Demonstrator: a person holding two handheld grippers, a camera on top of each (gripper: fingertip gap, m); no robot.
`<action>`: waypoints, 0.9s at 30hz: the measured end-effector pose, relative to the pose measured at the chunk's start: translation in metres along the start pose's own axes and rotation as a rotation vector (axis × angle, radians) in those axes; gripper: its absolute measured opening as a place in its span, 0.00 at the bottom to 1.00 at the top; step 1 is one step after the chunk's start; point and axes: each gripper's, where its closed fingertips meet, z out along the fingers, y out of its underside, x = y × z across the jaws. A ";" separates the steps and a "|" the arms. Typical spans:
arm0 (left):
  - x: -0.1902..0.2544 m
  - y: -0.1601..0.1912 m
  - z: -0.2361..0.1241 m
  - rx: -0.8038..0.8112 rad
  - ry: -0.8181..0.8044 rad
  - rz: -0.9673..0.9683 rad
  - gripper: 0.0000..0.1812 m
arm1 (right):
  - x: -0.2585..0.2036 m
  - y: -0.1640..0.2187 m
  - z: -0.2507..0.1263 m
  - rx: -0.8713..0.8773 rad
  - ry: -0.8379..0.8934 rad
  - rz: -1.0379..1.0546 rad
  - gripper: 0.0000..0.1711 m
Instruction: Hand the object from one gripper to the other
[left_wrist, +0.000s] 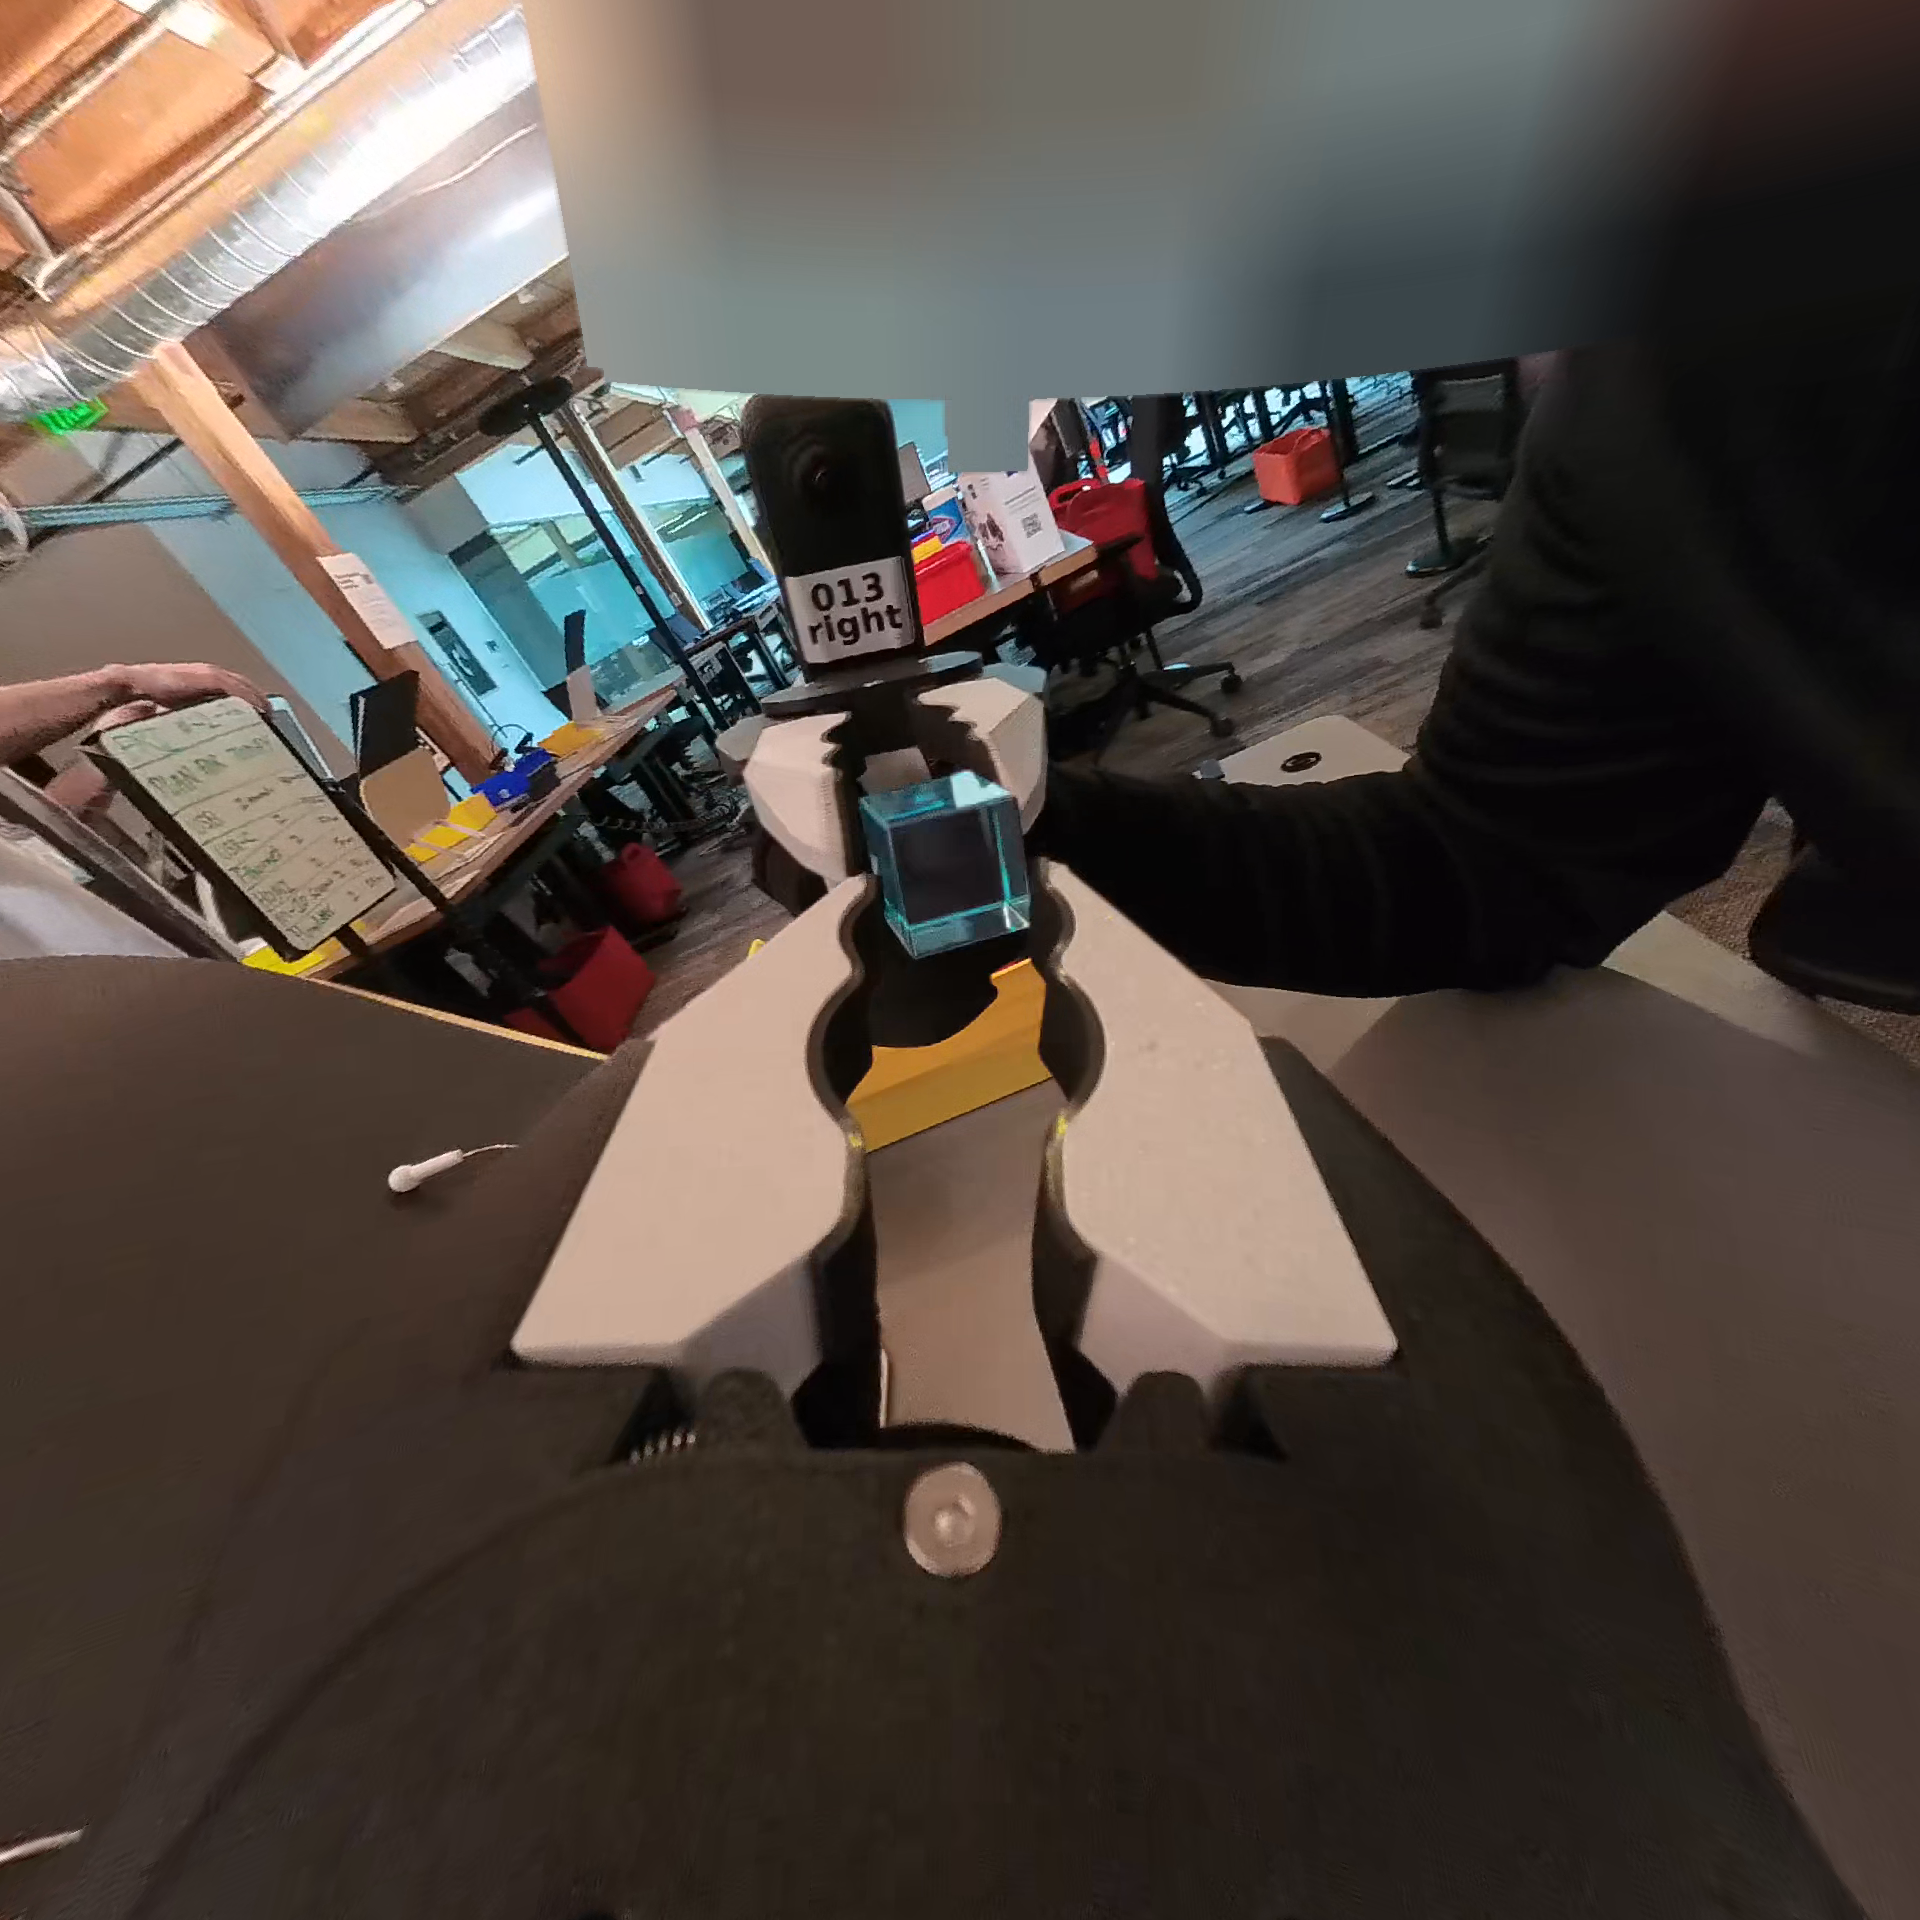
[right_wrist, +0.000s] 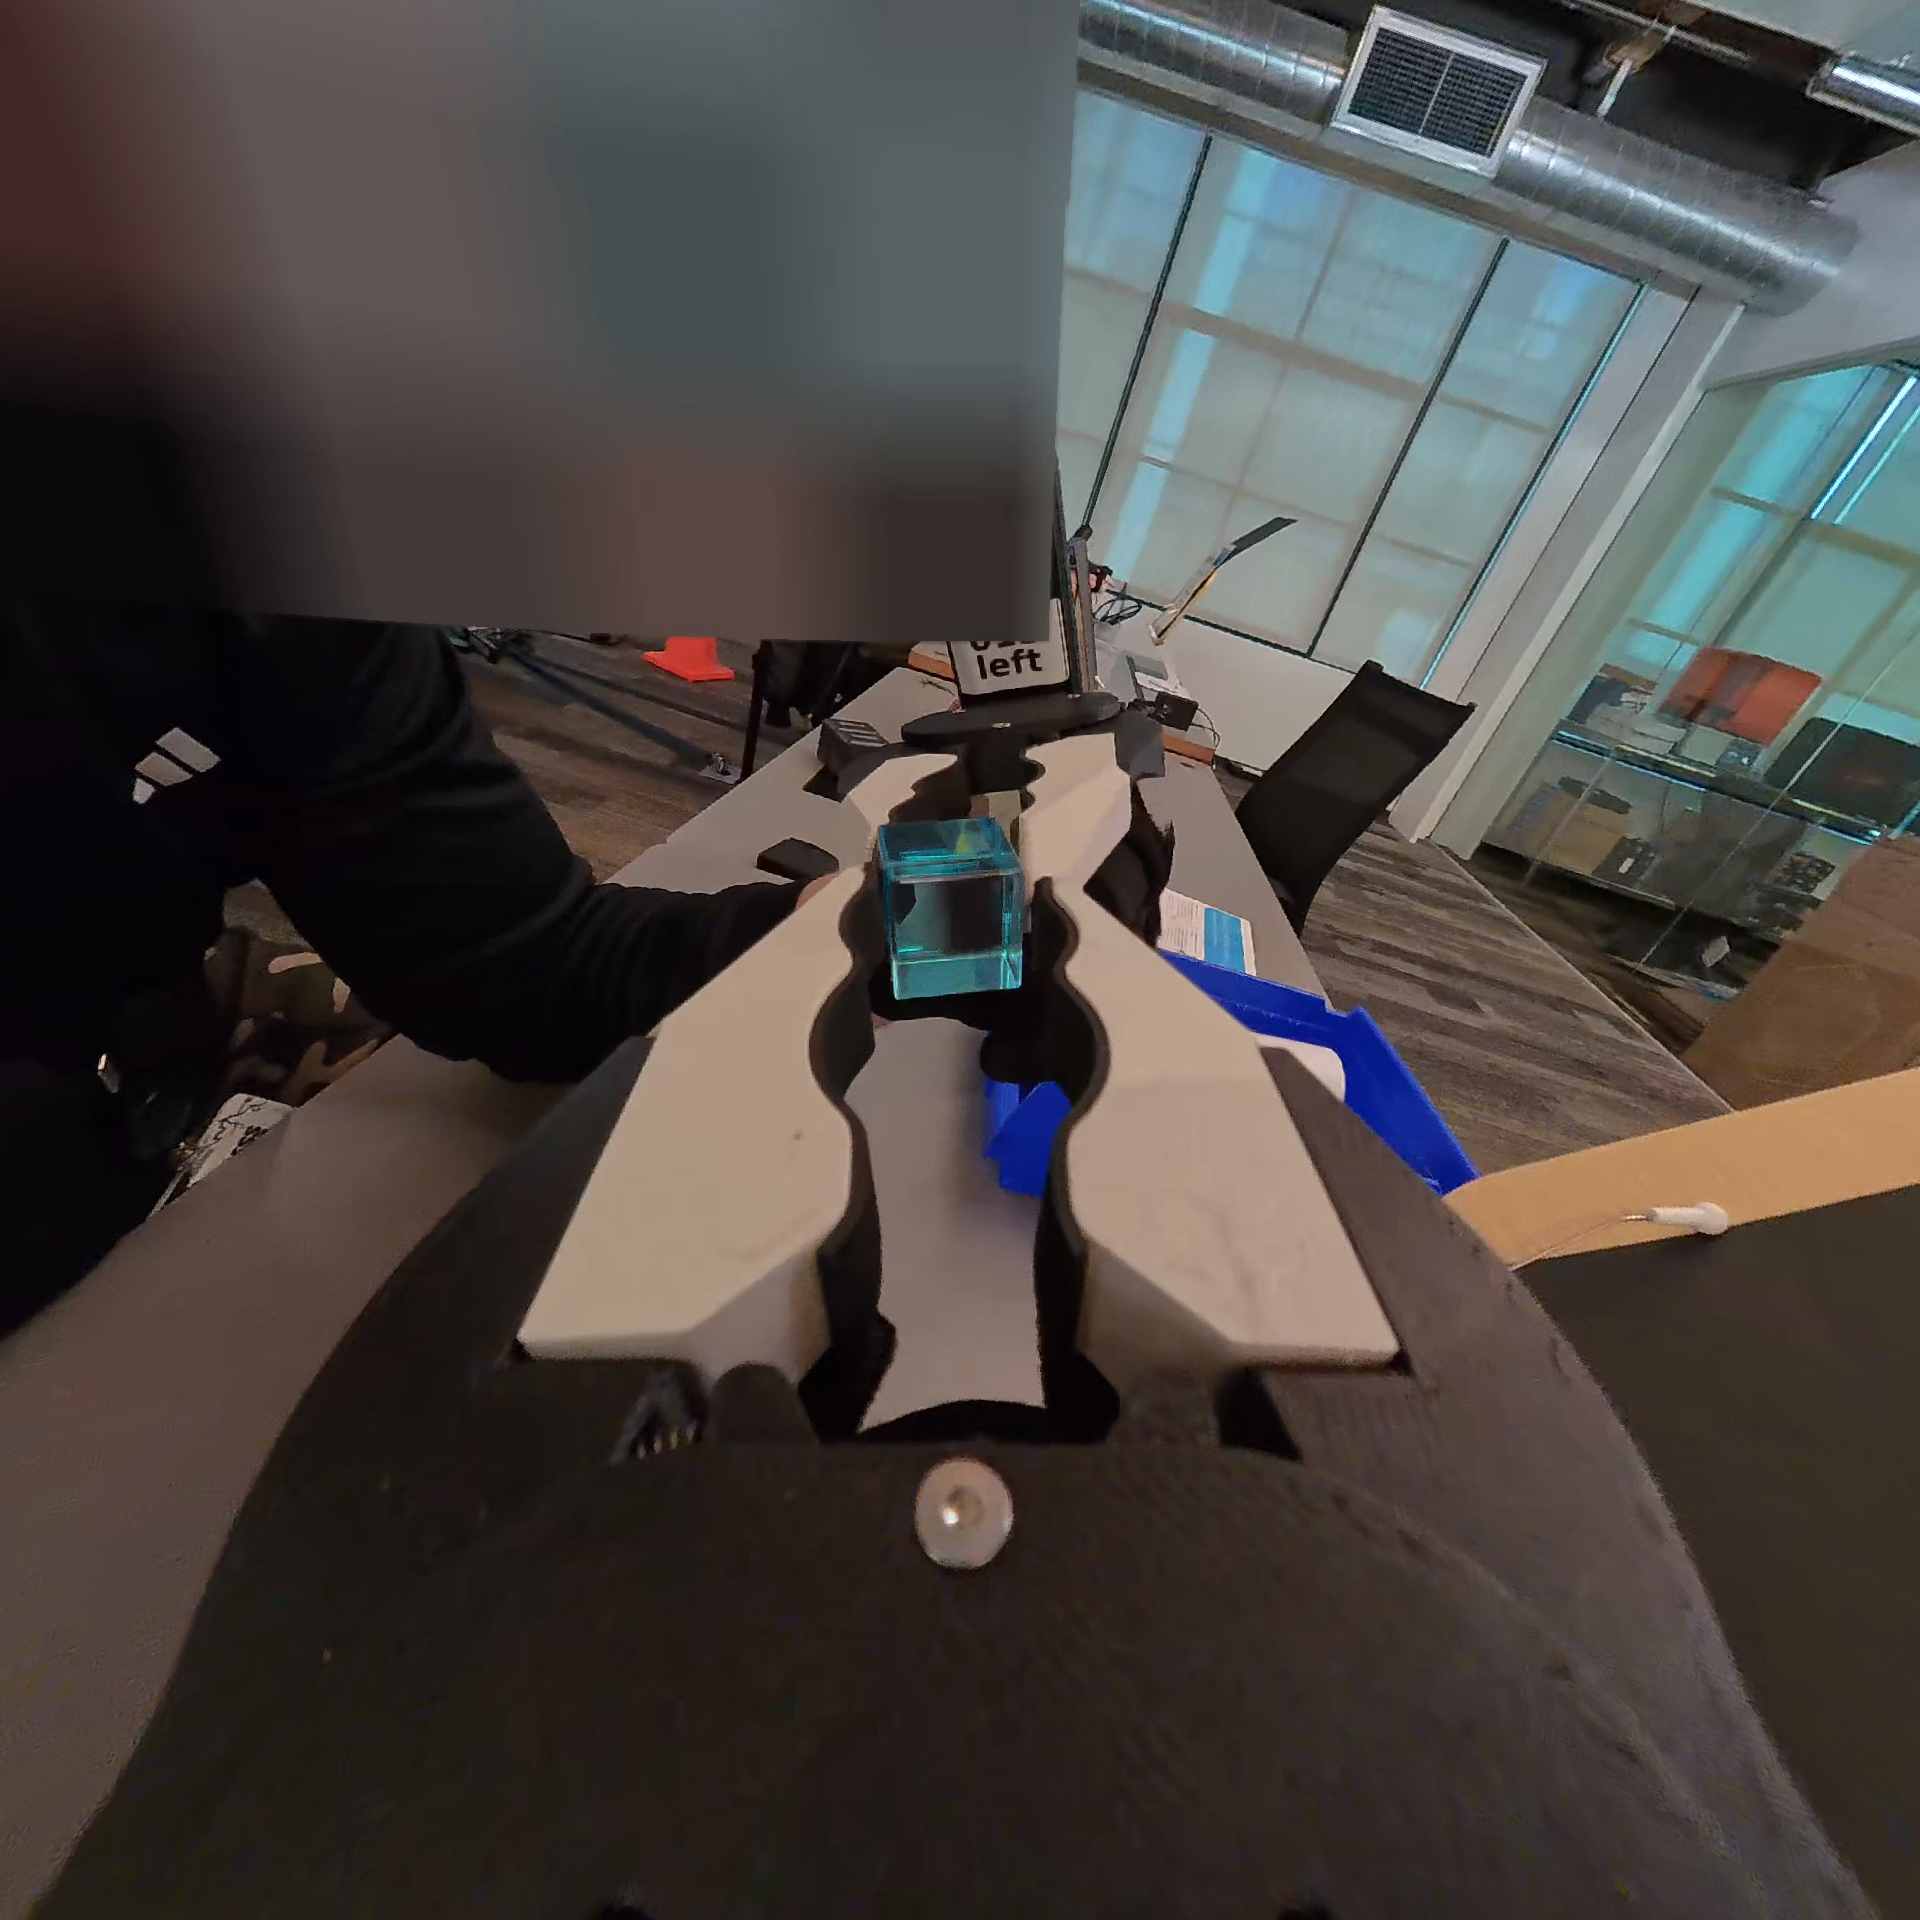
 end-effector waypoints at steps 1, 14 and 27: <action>-0.001 0.001 0.000 0.000 -0.004 -0.005 0.14 | 0.001 0.000 0.000 -0.002 0.006 0.005 0.15; -0.068 0.005 -0.002 -0.153 -0.620 0.343 0.22 | 0.064 -0.021 -0.016 0.256 0.342 0.156 0.14; -0.085 0.007 -0.010 -0.330 -0.969 0.563 0.15 | 0.083 -0.007 -0.007 0.345 0.514 0.258 0.14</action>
